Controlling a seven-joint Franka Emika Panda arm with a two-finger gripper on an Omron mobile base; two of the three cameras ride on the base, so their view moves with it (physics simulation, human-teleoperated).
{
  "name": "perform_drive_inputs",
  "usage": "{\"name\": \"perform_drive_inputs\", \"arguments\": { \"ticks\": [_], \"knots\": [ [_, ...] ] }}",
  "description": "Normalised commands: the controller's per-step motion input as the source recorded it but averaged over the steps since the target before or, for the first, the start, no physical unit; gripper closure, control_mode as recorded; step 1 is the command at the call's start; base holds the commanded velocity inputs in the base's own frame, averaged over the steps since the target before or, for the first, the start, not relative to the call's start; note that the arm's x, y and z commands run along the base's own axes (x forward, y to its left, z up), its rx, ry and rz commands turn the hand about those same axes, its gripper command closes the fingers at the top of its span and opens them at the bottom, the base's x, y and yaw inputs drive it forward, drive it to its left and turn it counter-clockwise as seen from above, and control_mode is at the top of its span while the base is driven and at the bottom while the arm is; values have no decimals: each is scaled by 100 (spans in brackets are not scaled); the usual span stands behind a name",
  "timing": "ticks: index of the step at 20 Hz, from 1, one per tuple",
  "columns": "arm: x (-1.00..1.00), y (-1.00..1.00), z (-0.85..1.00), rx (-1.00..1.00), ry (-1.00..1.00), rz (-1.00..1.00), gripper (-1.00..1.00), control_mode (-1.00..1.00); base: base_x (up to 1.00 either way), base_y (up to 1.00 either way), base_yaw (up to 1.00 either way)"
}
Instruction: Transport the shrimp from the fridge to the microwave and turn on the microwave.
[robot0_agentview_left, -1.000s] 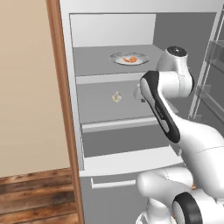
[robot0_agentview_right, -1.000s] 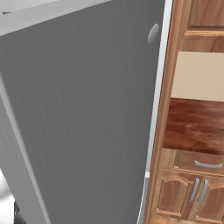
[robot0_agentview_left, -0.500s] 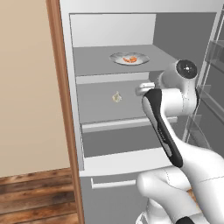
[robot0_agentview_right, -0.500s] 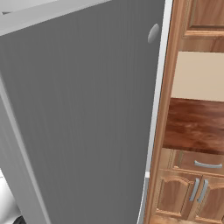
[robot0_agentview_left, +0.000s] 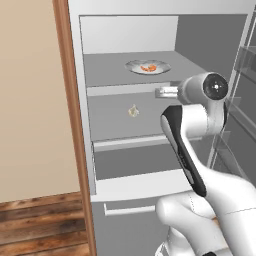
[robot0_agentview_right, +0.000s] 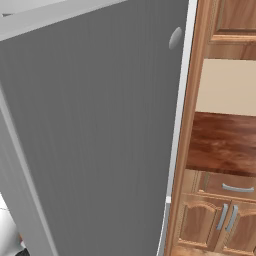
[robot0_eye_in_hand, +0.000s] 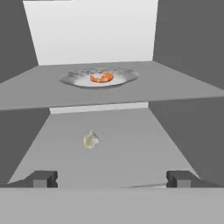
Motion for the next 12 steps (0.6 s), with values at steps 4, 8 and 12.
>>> {"name": "perform_drive_inputs", "arguments": {
  "ticks": [4, 8, 12],
  "knots": [
    [12, 0, 48, 0, -2, -3, -100, -100, 0, 0, 0],
    [17, 1, 35, 0, 0, 0, -100, -100, 0, 0, 0],
    [26, 7, 25, 1, 1, 0, -100, -100, 0, 0, 0]
  ]
}}
